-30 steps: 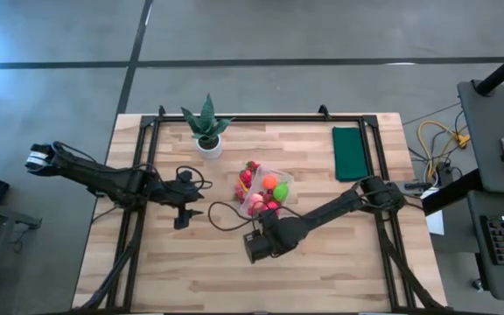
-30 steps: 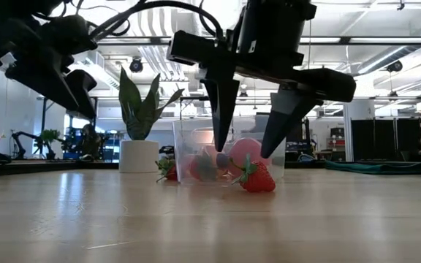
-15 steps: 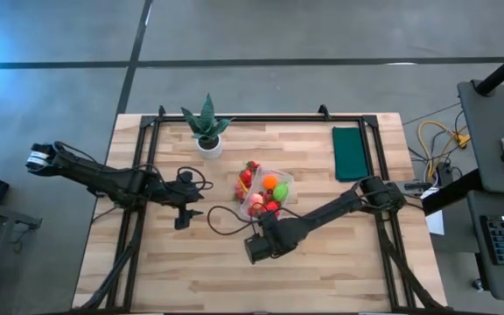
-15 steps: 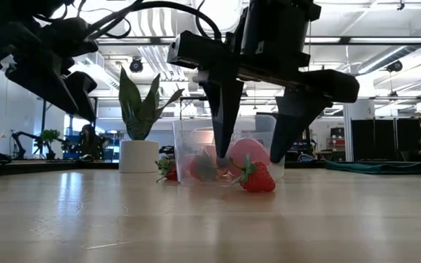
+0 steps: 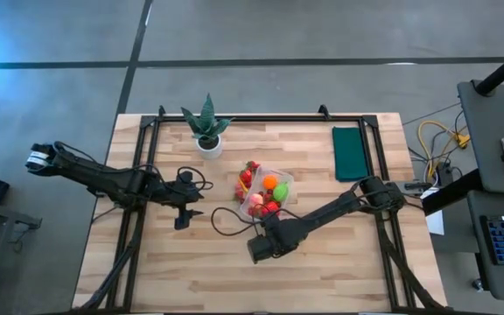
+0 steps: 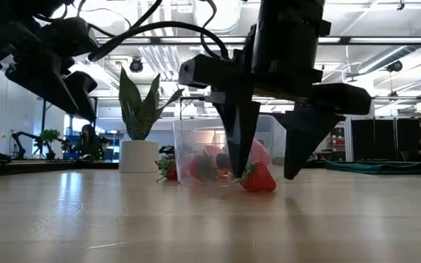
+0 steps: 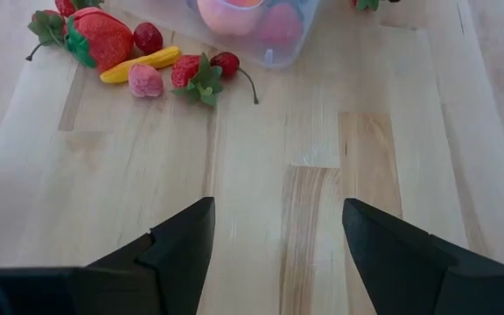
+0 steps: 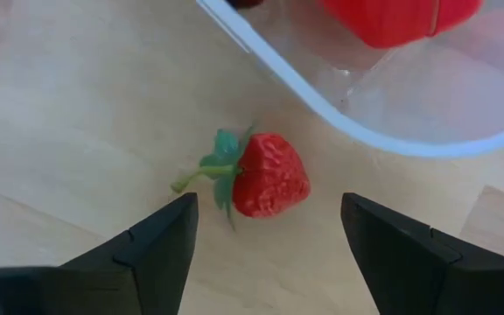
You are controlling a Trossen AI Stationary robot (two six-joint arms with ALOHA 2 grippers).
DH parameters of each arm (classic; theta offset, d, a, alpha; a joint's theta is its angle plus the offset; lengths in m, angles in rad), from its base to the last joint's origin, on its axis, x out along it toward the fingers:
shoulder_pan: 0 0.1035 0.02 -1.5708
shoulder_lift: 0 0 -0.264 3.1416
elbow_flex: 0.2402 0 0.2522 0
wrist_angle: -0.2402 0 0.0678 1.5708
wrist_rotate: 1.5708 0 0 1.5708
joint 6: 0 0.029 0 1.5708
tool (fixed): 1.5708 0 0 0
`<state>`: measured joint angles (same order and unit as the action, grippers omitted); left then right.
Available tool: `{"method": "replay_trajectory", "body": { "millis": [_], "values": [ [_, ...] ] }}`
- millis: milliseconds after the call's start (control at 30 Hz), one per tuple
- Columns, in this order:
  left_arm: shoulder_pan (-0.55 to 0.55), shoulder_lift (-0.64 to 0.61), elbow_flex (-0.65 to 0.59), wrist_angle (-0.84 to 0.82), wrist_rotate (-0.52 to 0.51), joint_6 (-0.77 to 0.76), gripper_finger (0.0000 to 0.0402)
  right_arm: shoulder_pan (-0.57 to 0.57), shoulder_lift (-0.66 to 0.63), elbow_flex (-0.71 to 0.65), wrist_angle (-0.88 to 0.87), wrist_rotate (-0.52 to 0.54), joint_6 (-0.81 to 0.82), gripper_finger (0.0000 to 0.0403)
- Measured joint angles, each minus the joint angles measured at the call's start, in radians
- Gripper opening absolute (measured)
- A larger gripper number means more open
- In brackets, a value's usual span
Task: Pick and placing Produce into tupperware
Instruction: Put the red strawberry into the container
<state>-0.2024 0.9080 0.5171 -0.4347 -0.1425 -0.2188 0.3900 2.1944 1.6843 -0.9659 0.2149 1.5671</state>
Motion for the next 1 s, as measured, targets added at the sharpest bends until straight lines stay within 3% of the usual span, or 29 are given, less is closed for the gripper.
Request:
{"method": "replay_trajectory", "body": {
  "millis": [300,600,1000],
  "values": [
    [0.000,-0.001,0.000,0.000,0.000,0.000,0.0238,-0.022,0.000,-0.016,0.027,0.037,-0.049,0.0262],
    [0.000,0.001,0.000,0.000,0.000,-0.010,0.0238,-0.029,0.000,-0.016,0.039,-0.039,-0.062,0.0235],
    [0.000,0.001,0.000,0.000,0.000,-0.010,0.0238,-0.035,0.000,-0.017,0.063,-0.021,-0.100,0.0192]
  ]
}}
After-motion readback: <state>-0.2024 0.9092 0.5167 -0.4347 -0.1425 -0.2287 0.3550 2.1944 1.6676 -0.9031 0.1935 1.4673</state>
